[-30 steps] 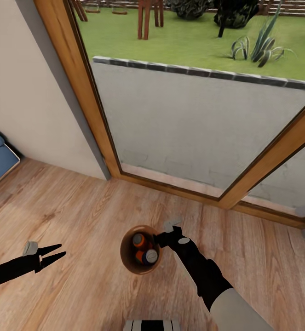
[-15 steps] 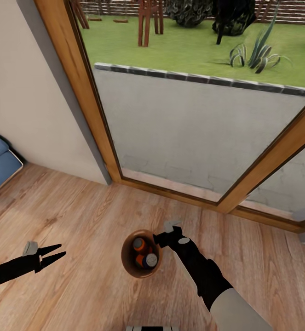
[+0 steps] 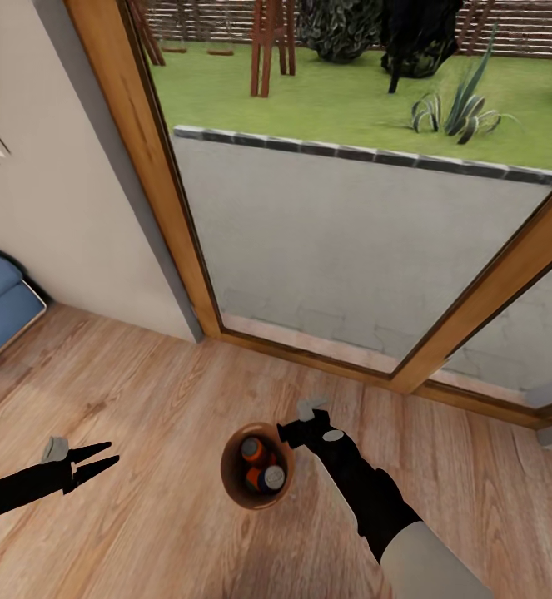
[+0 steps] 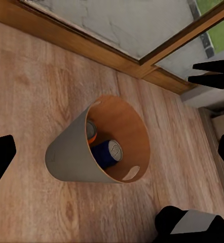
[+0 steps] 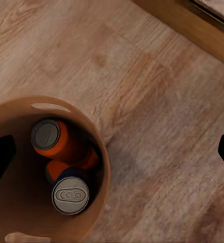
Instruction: Put the three can of soda from the living room inside the tash can in the kitchen.
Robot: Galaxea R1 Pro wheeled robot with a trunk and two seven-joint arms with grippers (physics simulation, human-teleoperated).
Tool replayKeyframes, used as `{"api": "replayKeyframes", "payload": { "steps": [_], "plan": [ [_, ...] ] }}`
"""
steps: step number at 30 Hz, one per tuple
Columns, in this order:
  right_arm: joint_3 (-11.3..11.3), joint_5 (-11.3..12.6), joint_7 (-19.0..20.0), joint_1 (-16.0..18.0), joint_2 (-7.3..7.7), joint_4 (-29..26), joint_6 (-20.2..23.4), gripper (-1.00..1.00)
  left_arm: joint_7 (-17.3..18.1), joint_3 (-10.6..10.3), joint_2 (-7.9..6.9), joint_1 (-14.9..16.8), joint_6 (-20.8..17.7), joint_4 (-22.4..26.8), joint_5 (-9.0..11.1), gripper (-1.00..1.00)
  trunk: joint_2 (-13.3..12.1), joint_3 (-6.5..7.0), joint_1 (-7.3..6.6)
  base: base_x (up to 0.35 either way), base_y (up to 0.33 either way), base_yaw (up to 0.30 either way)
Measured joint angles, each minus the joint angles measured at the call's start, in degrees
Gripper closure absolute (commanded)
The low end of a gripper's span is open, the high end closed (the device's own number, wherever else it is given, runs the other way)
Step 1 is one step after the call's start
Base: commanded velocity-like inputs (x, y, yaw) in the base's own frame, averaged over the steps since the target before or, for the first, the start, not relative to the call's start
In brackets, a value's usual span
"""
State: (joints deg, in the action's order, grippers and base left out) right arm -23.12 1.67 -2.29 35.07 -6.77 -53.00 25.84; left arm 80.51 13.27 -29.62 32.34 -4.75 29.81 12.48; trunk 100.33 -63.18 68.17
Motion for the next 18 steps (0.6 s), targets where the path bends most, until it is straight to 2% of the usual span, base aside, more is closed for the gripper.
{"api": "replayKeyframes", "payload": {
  "steps": [18],
  "plan": [
    [0.12, -0.09, 0.0, 0.0, 0.0, 0.28, 0.0, -1.0, 0.0, 0.06, 0.06, 0.0, 0.01, -0.02, 0.0, -1.0, 0.0, 1.7, 0.0, 0.0, 0.0, 0.0]
  ]
}}
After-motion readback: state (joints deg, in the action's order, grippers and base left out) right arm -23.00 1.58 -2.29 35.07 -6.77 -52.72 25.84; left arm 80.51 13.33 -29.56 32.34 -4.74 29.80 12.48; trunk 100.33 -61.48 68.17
